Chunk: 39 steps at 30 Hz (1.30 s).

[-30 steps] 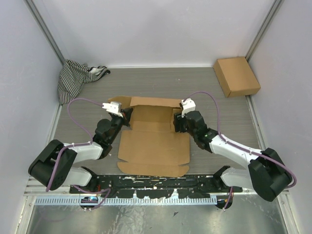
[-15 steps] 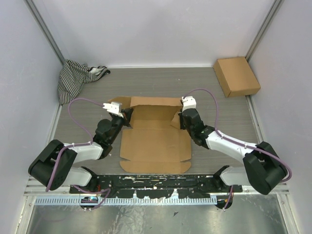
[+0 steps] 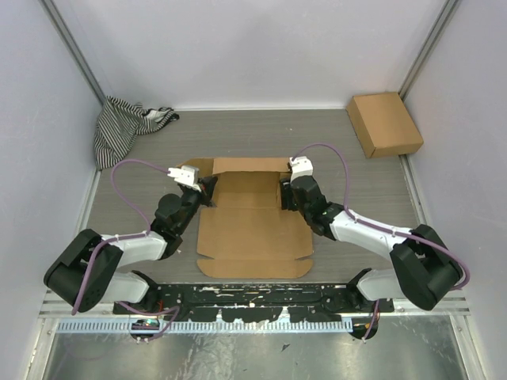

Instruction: Fold the paper box

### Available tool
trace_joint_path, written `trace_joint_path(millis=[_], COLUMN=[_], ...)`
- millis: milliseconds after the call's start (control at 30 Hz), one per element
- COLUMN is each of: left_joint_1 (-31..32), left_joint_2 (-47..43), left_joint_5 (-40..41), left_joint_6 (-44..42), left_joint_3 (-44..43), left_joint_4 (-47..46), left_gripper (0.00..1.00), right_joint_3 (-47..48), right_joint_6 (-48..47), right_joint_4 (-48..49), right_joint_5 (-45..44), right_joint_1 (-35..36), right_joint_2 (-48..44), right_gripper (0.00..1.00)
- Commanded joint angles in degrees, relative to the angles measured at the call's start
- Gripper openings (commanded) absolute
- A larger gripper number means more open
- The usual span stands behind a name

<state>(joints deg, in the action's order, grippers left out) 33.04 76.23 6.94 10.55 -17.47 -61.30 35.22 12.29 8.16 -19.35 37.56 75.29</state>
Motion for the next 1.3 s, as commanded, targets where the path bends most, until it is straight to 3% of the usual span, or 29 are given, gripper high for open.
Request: trace_joint_path(millis=[0,333,567,733,900,1067,1200,1267], left_joint_1=[0.60,0.71,0.87,0.95,0.98,1.06,1.24,1.28], left_joint_2=[-0.20,0.03,0.51,0.07,-0.76,-0.73,-0.96,-1.13], left_joint_5=[-1.12,-1.28,-1.58,-1.42,-0.74,-0.44,-0.31,-0.17], left_joint_6=[-0.49,-0.61,-0.41,-0.51,-0.87,-0.89,-0.88,-0.94], left_joint_3=[-0.10,-0.02,-0.44,-0.37,0.11,-0.39,-0.63,-0.84], left_joint_4=[0.75,0.68,0.65,0.61,0.99,1.84,2.10,2.69], left_gripper=[0.00,0.00,0.00,0.00,0.00,0.00,0.00,0.00], right_joint_3=[3.28,2.58,2.89,4.93,4.45,1.23,-1.04,-1.72], right_joint_6=[-2.01,-2.08,-1.52,-0.19,2.77,2.66,2.84,2.52], right_joint_4=[0.29,-6.66,-4.97,-4.94,-4.86,-2.53,-0.15,1.63], right_joint_5=[2.59,6.21,5.86,1.57,-3.03,-2.97,-4.73,-5.88], right_joint_1=[0.39,0.37,0.34,0.46,0.84,1.19,1.53,1.97], right_joint_2=[1.05,1.27,4.51,9.70,8.67,4.15,1.09,0.55], right_gripper=[0.58,0.62,0.62,0.45,0.28,0.28,0.20,0.26])
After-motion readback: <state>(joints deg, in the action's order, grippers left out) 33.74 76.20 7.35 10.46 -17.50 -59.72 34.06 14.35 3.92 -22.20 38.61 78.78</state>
